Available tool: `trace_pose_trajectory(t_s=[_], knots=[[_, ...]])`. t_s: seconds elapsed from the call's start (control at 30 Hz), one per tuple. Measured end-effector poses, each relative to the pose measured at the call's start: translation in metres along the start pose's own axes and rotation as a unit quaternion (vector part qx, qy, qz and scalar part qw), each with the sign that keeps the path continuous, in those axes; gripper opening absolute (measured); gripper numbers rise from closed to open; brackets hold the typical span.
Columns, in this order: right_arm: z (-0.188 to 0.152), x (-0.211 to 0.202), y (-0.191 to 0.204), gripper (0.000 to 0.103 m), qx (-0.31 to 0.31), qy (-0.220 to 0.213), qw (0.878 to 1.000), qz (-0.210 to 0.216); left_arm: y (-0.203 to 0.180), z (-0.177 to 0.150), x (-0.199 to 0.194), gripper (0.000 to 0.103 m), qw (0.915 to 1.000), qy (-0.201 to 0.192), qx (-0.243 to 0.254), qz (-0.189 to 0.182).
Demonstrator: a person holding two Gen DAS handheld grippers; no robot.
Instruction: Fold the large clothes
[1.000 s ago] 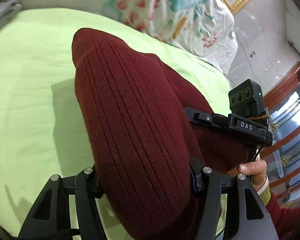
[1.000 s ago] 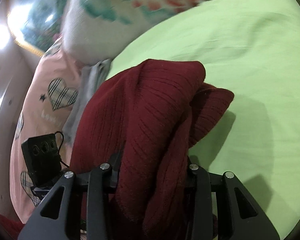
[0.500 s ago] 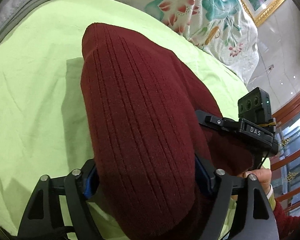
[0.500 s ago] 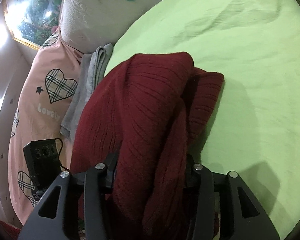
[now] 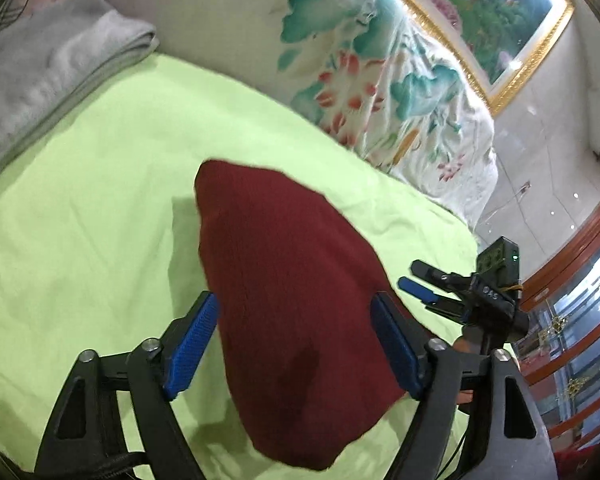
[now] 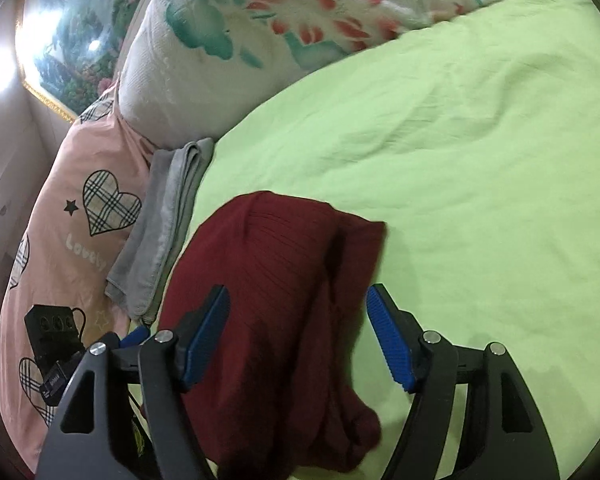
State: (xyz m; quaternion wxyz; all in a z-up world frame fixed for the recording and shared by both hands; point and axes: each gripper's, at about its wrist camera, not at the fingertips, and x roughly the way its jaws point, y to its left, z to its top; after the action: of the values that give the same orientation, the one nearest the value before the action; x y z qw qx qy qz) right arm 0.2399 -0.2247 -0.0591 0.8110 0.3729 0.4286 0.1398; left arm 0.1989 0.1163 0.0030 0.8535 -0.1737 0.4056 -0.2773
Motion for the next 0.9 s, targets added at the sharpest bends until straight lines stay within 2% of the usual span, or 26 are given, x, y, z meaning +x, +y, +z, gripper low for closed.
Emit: trace_pose_trajectory(t_s=[0.03, 0.07, 0.13, 0.27, 0.33, 0.4, 0.47, 0.57, 0.63, 0.7, 0.83, 0.9], knots=[[0.002, 0.006, 0.003, 0.063, -0.003, 0.003, 1.000, -0.004, 0.000, 0.002, 0.003, 0.069, 1.0000, 0.002, 0.005, 0.003], [0.005, 0.012, 0.005, 0.063, -0.007, 0.008, 1.000, -0.005, -0.001, 0.005, 0.010, 0.068, 0.9999, 0.005, 0.007, 0.007], [0.007, 0.030, 0.007, 0.060, -0.007, 0.022, 1.000, -0.016, 0.001, 0.007, 0.022, 0.059, 0.9998, 0.017, 0.007, 0.010], [0.010, 0.053, 0.012, 0.021, -0.005, 0.047, 0.999, -0.015, -0.001, 0.005, 0.043, 0.058, 0.9990, 0.035, 0.023, 0.016], [0.014, 0.039, 0.020, 0.016, -0.019, 0.021, 1.000, 0.000, -0.008, 0.004, 0.048, 0.057, 0.9984, 0.040, 0.035, 0.020], [0.015, 0.018, 0.024, 0.015, -0.028, -0.013, 0.999, 0.019, -0.019, 0.002, 0.048, 0.054, 0.9978, 0.041, 0.051, 0.008], [0.012, 0.006, 0.021, 0.015, -0.034, -0.030, 0.999, 0.010, -0.030, -0.002, 0.050, 0.051, 0.9958, 0.049, 0.076, 0.015], [0.004, 0.019, -0.004, 0.015, -0.015, 0.003, 0.999, -0.031, -0.050, -0.014, 0.063, 0.049, 0.9870, 0.060, 0.134, 0.065], [-0.001, 0.033, -0.018, 0.015, 0.004, 0.020, 0.999, -0.034, -0.055, -0.018, 0.071, 0.050, 0.9821, 0.063, 0.154, 0.088], [-0.004, 0.038, -0.024, 0.016, 0.015, 0.018, 0.999, -0.030, -0.059, -0.020, 0.075, 0.051, 0.9776, 0.063, 0.169, 0.108], [0.000, 0.037, -0.015, 0.019, 0.003, 0.009, 0.999, -0.039, -0.063, -0.029, 0.079, 0.055, 0.9659, 0.053, 0.203, 0.152], [0.001, 0.040, -0.004, 0.019, -0.023, 0.009, 0.998, -0.057, -0.064, -0.031, 0.080, 0.056, 0.9618, 0.046, 0.212, 0.167]])
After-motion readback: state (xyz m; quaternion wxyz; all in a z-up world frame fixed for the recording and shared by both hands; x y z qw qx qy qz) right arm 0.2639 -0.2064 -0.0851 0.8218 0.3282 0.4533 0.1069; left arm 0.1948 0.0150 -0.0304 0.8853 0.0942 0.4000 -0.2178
